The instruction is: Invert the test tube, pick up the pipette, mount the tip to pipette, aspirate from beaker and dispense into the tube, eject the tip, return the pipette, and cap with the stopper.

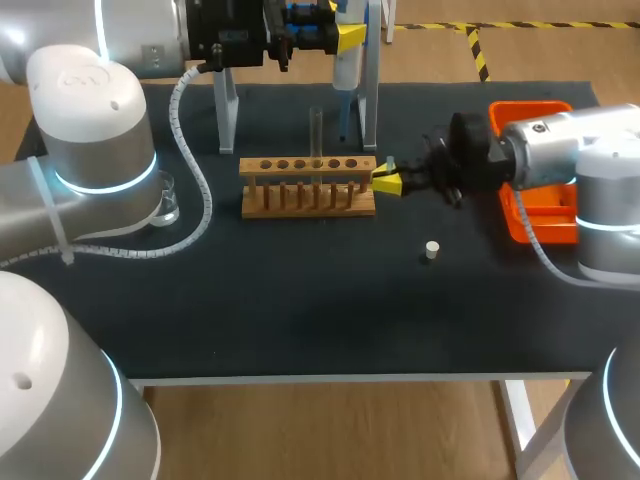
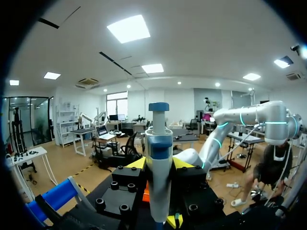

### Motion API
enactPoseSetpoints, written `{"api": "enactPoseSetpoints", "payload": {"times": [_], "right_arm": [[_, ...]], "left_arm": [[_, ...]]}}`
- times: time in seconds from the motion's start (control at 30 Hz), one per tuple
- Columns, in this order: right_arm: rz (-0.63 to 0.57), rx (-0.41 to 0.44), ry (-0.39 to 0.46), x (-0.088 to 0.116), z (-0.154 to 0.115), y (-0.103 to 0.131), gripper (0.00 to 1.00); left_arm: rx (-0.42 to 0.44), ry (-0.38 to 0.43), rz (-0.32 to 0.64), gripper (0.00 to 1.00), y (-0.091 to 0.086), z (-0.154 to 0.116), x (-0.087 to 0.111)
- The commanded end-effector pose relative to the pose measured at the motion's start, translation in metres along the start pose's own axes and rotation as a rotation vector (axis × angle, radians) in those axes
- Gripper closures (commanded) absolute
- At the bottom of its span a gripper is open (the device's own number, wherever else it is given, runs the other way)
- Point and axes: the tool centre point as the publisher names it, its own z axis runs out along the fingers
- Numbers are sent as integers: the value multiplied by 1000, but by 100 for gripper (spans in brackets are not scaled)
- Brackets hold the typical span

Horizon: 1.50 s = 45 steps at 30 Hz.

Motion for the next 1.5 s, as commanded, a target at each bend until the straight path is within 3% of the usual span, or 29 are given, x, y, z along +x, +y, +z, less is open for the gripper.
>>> {"api": "enactPoseSetpoints", "payload": {"times": [0.03, 0.6, 1.5], "right_arm": [[1, -3, 9, -8, 9, -3, 100], [6, -6, 20, -16, 32, -7, 100], [-1, -20, -85, -32, 49, -10, 100]], "left_arm": [[1, 1, 0, 100, 0, -1, 0], [1, 1, 0, 100, 0, -1, 0], [1, 1, 0, 100, 0, -1, 0]]}}
